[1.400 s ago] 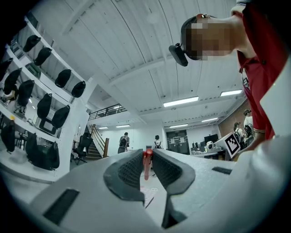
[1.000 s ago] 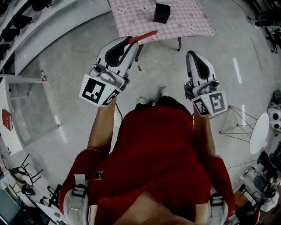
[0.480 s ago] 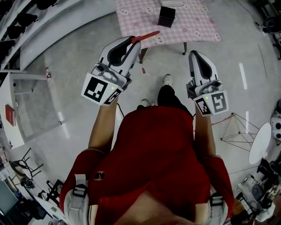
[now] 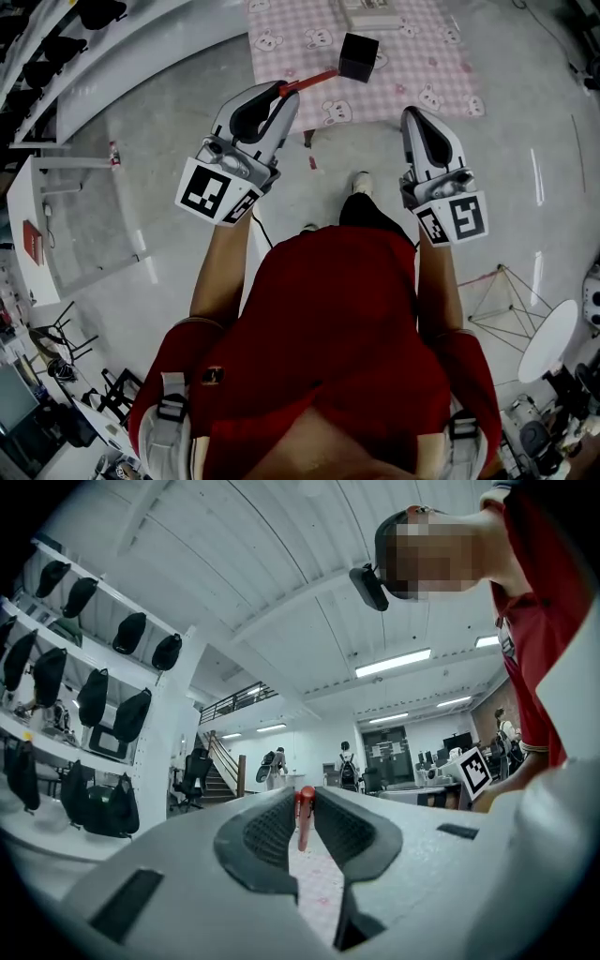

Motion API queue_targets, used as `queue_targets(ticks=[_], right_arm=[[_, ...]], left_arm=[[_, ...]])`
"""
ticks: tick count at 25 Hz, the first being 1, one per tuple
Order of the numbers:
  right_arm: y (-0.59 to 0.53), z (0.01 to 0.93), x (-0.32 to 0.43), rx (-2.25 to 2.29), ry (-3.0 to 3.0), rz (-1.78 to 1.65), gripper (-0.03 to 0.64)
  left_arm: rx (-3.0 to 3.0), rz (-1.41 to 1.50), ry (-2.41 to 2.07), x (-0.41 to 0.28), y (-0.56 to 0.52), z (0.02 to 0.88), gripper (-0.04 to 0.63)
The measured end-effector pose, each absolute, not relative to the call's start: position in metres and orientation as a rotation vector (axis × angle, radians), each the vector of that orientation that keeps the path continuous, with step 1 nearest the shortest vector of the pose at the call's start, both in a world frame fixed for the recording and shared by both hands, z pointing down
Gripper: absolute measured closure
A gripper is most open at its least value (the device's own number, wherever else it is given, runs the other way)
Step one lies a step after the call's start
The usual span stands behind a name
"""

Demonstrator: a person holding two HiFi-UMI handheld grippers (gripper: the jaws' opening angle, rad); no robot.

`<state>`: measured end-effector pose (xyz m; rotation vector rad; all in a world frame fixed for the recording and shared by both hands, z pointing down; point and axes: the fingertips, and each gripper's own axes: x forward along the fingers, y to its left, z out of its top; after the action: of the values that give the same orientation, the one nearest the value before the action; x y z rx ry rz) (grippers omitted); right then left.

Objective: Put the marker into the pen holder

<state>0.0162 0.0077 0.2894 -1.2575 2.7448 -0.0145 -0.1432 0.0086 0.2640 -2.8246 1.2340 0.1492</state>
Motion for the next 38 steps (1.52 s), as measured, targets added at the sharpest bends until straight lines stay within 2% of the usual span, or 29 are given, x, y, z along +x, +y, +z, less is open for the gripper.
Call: queue_targets(ticks=[23, 38], right_arm=[[-0.143, 0.324, 0.098, -1.100, 2.868, -0.041, 0.620], [-0.170, 0.339, 0.113, -1.106, 2.914, -0.102, 0.619]], left_arm=[[-2.854, -0.183, 1.419, -0.058, -0.144, 0.347, 0.531], [-2.918, -0.348, 1.486, -0.052, -0.186, 0.409, 0.531]])
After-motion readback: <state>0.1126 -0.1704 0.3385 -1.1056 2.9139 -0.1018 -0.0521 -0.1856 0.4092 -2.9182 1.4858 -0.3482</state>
